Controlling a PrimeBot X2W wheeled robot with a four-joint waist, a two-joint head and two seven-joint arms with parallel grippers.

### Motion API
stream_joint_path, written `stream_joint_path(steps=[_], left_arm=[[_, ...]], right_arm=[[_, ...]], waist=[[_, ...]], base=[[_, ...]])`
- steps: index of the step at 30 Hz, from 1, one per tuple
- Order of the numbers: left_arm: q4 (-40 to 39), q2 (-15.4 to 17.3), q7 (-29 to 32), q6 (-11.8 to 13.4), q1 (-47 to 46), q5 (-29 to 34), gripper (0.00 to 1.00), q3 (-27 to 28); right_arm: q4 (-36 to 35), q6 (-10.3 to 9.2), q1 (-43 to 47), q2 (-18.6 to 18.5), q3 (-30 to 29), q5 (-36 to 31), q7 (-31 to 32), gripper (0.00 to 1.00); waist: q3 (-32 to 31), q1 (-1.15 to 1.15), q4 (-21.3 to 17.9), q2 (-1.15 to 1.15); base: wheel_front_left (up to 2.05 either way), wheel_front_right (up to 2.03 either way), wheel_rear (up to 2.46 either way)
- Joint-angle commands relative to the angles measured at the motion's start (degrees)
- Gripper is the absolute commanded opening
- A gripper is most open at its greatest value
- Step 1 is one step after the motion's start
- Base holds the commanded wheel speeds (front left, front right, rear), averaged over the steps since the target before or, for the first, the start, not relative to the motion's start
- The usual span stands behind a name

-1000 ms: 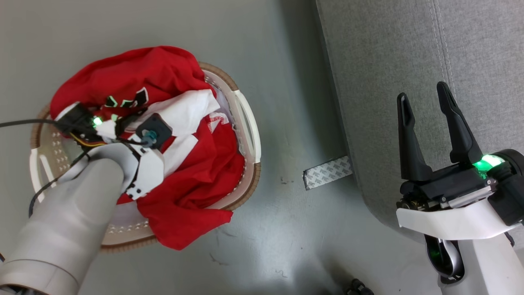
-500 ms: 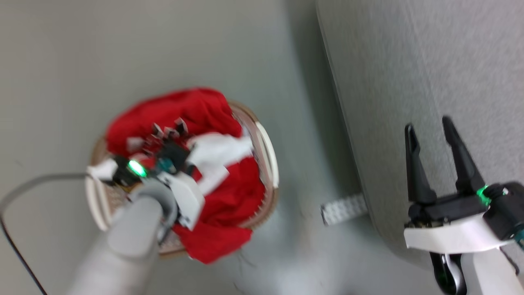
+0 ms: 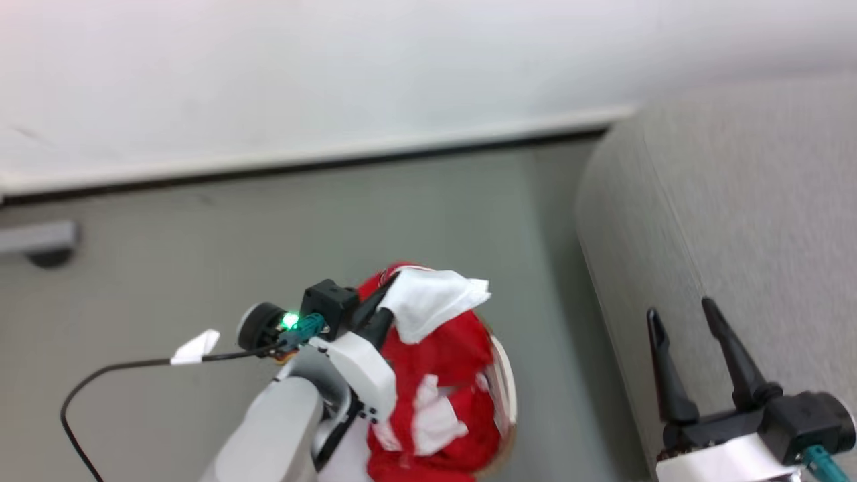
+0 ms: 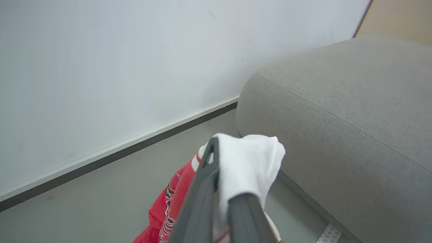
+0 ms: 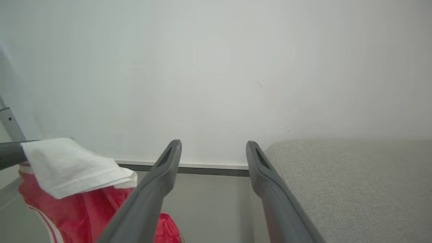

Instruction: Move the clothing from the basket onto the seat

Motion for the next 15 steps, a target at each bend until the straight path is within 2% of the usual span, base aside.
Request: stream_joint_path(steps=[1,8,11,15], left_arm=[[-3.11,-0.49,1.40,0.10,2.37,-1.98,0.00,0.39],[-19.65,-0.24,9.00,0.28,7.14,-6.38,0.00,0.63],[-25.75,0.00,11.60,0.71,8.69,-7.91,0.00,0.80],[-32.77,-0.04,14.43,1.06,10.27,-9.26,0.00,0.49]], right_arm=[[0.25,-0.10,1.52,-0.23,0.19,-0.56,0.03,1.00],[0.17,-0.10,2.26,-0.22,2.65,-2.80,0.02,1.00],[0.21,-0.10,1.42,-0.25,5.89,-4.39,0.02,1.00],[1.64,-0.10,-0.38,-2.32,12.33,-5.14,0.02,1.00]], waist=[[-7.90,0.01,4.99,0.00],[-10.76,0.01,5.82,0.00],[-11.47,0.01,5.62,0.00],[-11.81,0.01,5.39,0.00]], base=[[0.00,0.00,0.00],[0.00,0.00,0.00],[0.00,0.00,0.00],[0.00,0.00,0.00]])
